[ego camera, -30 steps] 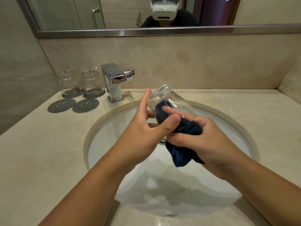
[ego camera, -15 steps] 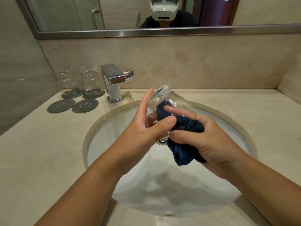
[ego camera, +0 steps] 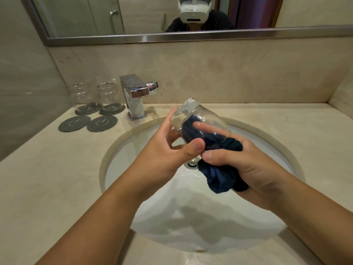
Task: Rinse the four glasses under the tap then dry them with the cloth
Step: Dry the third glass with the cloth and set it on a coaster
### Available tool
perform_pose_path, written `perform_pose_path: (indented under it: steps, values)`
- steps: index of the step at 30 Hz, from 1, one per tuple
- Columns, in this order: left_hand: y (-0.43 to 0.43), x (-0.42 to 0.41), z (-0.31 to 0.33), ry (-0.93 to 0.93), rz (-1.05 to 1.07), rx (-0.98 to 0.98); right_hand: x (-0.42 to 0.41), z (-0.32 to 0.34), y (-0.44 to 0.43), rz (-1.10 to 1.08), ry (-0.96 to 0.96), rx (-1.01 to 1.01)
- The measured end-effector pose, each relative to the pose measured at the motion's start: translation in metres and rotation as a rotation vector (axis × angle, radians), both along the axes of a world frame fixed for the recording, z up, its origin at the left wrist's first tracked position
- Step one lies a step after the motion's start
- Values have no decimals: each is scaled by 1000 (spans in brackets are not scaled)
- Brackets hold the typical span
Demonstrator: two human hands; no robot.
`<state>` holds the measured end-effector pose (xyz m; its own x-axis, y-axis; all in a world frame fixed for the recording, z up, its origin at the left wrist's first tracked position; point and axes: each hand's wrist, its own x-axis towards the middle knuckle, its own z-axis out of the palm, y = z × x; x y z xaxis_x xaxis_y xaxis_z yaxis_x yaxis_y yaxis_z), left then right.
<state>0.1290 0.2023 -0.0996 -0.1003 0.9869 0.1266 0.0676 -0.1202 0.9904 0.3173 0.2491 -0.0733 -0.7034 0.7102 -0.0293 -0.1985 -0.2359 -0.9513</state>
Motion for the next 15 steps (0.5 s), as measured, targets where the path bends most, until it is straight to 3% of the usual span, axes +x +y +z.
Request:
perform_pose_path:
  steps: [5,10,15]
  values:
    - [2,0,-1,-71,-80,5,-1,-5,3,-107,-36,59]
    - [4,9,-5,-92,-41,-5,-6,-4,-9,-138,-193,348]
    - [4,5,-4,-51,30,-18,-6,-1,-11,-132,-234,305]
